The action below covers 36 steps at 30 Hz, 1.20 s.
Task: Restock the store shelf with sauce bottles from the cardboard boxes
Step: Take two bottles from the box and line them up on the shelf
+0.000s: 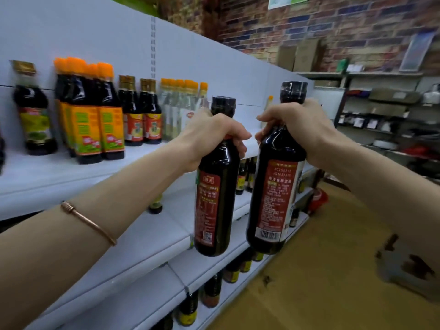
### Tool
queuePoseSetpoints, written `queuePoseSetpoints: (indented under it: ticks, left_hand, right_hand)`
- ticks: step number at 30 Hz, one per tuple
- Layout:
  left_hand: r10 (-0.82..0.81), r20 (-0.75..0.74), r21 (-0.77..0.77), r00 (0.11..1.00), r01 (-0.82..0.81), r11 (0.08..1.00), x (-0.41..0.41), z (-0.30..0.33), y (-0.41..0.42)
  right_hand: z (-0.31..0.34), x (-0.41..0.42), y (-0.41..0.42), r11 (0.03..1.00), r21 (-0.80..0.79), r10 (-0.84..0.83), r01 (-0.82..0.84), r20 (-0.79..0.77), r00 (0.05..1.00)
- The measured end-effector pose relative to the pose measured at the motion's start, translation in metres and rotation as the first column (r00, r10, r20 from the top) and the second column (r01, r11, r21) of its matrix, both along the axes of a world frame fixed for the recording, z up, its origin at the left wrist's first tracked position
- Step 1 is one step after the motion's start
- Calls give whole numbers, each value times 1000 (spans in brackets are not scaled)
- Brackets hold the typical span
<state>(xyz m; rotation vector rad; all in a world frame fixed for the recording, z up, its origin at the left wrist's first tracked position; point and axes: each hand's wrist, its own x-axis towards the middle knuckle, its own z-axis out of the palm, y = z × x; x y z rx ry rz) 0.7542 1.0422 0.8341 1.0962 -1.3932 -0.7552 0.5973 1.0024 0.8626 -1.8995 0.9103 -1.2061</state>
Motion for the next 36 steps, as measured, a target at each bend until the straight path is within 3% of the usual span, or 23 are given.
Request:
queuePoseSetpoints:
  ticks: [6,13,24,36]
  left_hand:
    - [-53,4,14,999,53,999,-28,6,-102]
    - [-64,40,80,997,61,995,-60,5,-224]
    - [160,-5,52,987,-160,986,-105,38,-407]
    - [301,-91,38,949,-299,954,-44,62,-519]
  right_hand:
    - [-2,-24,-89,996,20,-88,88,3,996]
    - [2,-62,-213,997,46,-65,63,30,997]
    - [30,-99,-423,994,11,113,-113,-32,993]
    - [53,-21,-568,932,-5,362,-362,33,932]
